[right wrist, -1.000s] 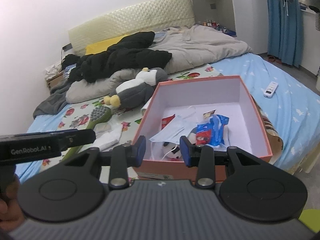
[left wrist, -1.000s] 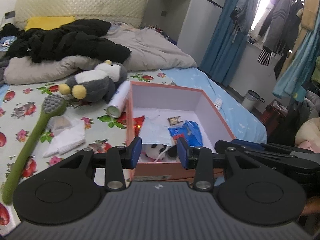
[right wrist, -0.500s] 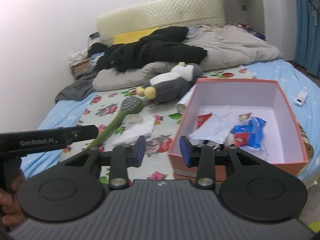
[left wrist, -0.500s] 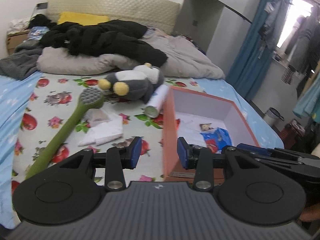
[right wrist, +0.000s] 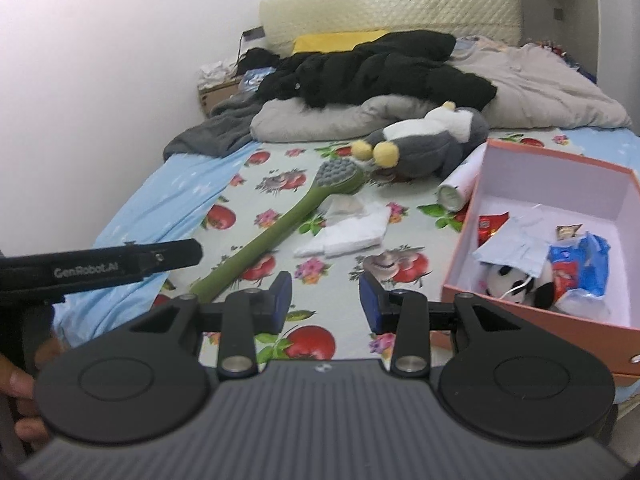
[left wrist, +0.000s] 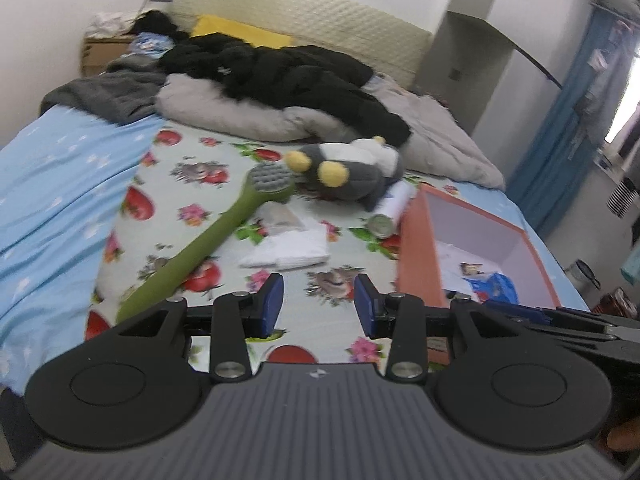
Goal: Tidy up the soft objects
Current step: 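Lift both tools out of the box and move back toward the pile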
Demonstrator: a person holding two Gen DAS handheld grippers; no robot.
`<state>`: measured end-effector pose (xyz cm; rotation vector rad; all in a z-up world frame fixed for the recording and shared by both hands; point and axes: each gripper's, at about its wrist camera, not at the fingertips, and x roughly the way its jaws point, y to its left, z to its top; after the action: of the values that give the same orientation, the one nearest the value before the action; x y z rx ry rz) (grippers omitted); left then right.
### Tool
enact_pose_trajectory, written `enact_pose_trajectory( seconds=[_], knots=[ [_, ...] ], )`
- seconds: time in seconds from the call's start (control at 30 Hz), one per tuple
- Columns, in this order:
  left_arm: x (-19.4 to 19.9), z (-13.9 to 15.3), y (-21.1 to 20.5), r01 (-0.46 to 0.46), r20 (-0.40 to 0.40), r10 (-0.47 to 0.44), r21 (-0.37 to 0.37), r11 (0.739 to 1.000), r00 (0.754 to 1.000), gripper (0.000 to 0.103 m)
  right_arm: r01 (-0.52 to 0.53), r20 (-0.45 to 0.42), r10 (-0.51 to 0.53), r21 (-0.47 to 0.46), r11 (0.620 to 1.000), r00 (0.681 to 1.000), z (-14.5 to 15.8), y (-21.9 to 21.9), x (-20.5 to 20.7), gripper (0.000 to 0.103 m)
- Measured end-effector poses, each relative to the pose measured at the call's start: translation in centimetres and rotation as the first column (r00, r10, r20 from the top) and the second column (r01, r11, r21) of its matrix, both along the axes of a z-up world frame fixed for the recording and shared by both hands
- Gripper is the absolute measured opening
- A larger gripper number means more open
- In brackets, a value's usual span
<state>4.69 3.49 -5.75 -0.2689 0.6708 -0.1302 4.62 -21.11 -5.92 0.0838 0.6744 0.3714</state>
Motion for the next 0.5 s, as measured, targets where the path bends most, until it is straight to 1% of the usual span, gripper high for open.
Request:
enact_pose_trajectory(
  seconds=[0.2,0.33,0.5],
  knots=[
    [0.8,-2.1,1.7,-0.033,-0.018,0.033,-0.017,0.999,0.999,0.045,-0.014,-0.030,0.014,-0.016,1.000,0.999,-1.5,1.4,1.6,0.040],
    [2.9,-3.6,2.2,-0.041,-0.034,0.040,-0.038,0.998,0.999,0.045,-0.016,-0.054,0.014,-0.033,0.999,0.998,-2.8,2.2,3.3,0.040],
    [6.6,-5.3,2.2,-0.031,-0.050,0.028,-0.055,0.998,0.998,0.045,-0.025,-0.086,0.022,-0.038,0.999,0.996,-4.5,2.6,6.1,0.040]
  ],
)
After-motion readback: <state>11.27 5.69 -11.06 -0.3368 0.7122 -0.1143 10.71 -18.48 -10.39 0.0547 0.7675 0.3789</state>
